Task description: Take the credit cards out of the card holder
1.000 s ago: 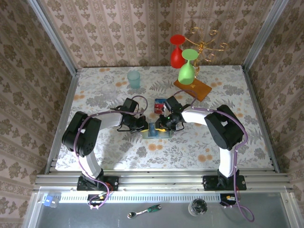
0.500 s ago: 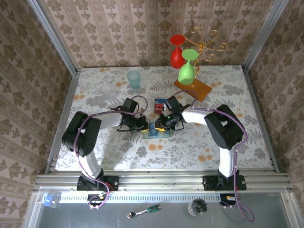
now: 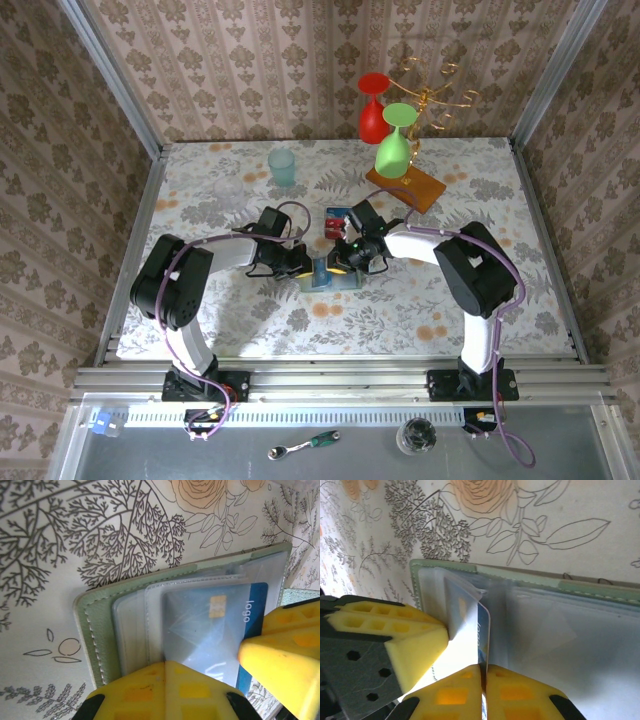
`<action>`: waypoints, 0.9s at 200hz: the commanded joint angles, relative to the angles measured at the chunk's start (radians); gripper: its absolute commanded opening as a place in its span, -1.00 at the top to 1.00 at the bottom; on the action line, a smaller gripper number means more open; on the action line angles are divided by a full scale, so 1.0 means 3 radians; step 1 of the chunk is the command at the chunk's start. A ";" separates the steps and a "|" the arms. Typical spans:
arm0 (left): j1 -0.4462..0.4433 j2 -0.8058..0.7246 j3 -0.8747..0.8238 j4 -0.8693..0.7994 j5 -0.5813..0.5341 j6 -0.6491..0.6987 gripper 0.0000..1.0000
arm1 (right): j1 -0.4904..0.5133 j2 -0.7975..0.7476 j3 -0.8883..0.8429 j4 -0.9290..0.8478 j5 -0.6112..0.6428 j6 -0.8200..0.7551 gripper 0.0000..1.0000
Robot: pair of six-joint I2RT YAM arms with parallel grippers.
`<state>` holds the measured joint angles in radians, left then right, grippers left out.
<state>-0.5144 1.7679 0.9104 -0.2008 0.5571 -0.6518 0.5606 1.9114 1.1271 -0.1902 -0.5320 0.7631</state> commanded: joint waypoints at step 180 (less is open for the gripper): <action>0.0043 0.0075 -0.0041 -0.0274 -0.0181 0.0144 1.00 | -0.0218 -0.0382 -0.0206 -0.0351 0.0159 -0.0183 0.85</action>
<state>-0.5137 1.7679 0.9108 -0.2020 0.5606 -0.6342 0.5152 1.8488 1.0824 -0.2214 -0.5304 0.7448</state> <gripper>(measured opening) 0.064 0.078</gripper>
